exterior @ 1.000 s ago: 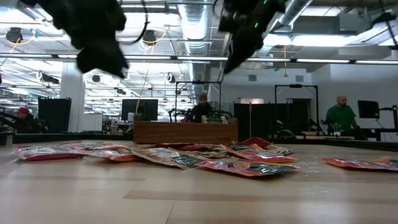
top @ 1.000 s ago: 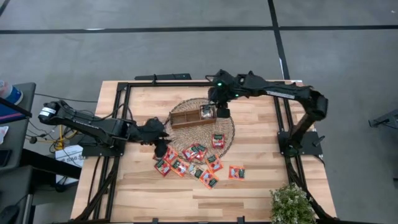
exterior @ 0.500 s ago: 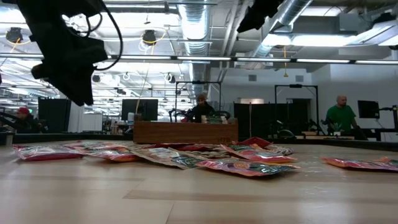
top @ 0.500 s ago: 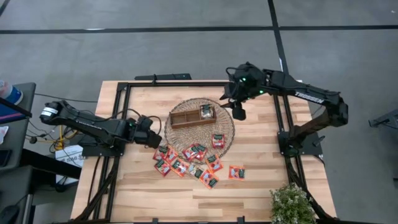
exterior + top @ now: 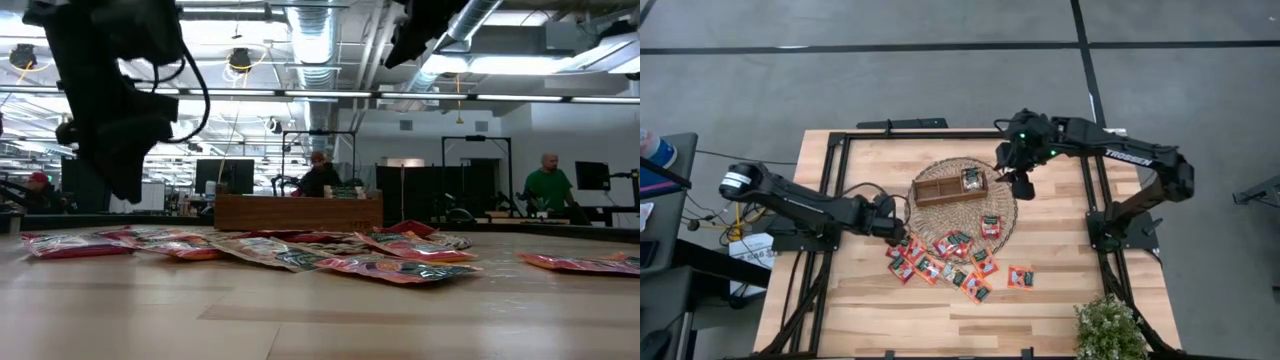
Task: Pick & Place Tea
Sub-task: Put the left brown tea bag into the right section of the wooden organizer
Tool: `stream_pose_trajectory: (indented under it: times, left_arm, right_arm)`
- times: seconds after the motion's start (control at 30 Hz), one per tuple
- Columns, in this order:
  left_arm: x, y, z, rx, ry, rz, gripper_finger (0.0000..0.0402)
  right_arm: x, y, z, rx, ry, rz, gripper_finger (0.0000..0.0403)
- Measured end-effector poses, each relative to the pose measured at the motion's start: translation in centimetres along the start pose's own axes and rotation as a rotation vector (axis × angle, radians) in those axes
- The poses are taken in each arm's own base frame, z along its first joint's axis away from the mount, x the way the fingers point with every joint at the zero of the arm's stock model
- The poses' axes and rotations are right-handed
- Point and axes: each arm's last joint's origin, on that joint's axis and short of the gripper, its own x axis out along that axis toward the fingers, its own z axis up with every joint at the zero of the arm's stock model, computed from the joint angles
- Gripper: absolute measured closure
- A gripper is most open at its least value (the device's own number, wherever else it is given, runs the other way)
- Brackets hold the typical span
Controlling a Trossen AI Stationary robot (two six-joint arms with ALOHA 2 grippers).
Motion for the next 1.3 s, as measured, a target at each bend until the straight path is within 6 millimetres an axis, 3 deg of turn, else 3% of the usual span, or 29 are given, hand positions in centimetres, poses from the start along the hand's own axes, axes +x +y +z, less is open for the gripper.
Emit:
stream_pose_trajectory:
  times: [0.23,0.53,0.77,0.97,1.3]
  left_arm:
    - [1.1,-0.1,0.2,0.064,0.051,0.035,0.0243]
    - [1.4,-0.6,0.9,0.097,0.097,-0.081,0.0243]
    - [2.6,0.9,0.6,0.074,0.118,0.001,0.0243]
    - [4.3,1.4,-0.4,0.018,0.123,-0.067,0.0243]
    - [3.7,1.8,-0.2,-0.002,0.081,-0.088,0.0243]
  right_arm:
    - [0.1,0.6,0.2,-0.018,0.000,0.020,0.0258]
    - [0.4,2.1,0.6,-0.062,0.007,0.057,0.0260]
    - [0.5,3.1,0.8,-0.089,0.013,0.081,0.0262]
    - [0.6,3.6,0.9,-0.104,0.012,0.090,0.0266]
    - [0.6,3.5,0.9,-0.103,0.012,0.090,0.0267]
